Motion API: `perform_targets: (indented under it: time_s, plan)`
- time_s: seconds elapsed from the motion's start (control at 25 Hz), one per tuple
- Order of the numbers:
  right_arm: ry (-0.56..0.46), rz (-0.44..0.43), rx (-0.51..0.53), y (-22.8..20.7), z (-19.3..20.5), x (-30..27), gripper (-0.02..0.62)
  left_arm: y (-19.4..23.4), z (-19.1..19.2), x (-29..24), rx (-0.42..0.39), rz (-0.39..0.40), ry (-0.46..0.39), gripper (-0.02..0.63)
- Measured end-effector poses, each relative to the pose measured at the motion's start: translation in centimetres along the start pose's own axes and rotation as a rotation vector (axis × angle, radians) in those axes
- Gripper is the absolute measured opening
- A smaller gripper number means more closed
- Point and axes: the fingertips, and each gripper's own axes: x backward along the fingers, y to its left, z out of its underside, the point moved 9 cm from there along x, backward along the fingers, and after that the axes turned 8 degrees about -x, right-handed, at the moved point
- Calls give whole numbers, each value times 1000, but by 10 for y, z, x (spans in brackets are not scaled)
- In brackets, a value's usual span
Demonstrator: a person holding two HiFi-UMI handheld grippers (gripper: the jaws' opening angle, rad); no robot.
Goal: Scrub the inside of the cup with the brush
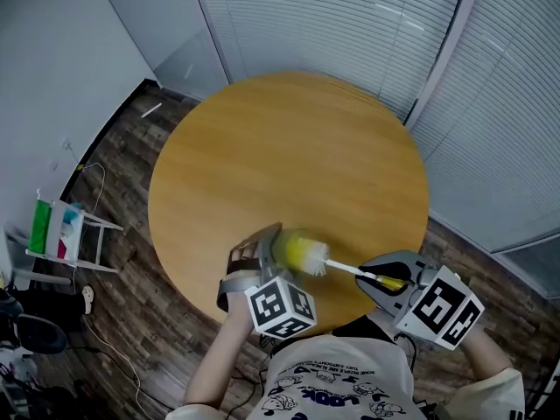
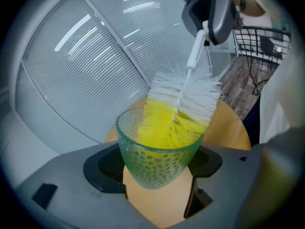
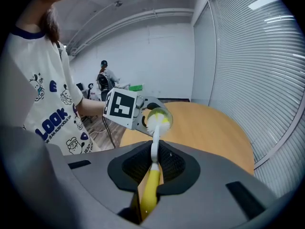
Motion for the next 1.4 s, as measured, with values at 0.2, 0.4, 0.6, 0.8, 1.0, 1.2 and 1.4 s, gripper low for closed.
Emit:
perform_targets:
  time_s: [0.2, 0.4, 0.6, 0.8, 1.0, 1.2, 1.4]
  plan:
    - [26, -8, -8, 1, 0, -5, 46, -2, 0, 0, -12, 11, 26, 382]
    - [53, -8, -7, 4, -4, -12, 46, -6, -6, 1, -28, 16, 28, 382]
    - [66, -6, -10, 5, -5, -14, 46, -7, -6, 3, -44, 7, 38, 382]
    - [78, -15, 6, 5, 1, -14, 46, -14, -10, -4, -58, 7, 55, 382]
    - [131, -6, 76, 9, -9, -9, 46, -20, -18, -7, -103, 15, 73, 382]
    - [203, 1, 136, 8, -27, -3, 46, -18, -24, -4, -128, 29, 70, 382]
    - [248, -13, 178, 1, -38, -5, 46, -21, -24, -6, -143, 27, 47, 382]
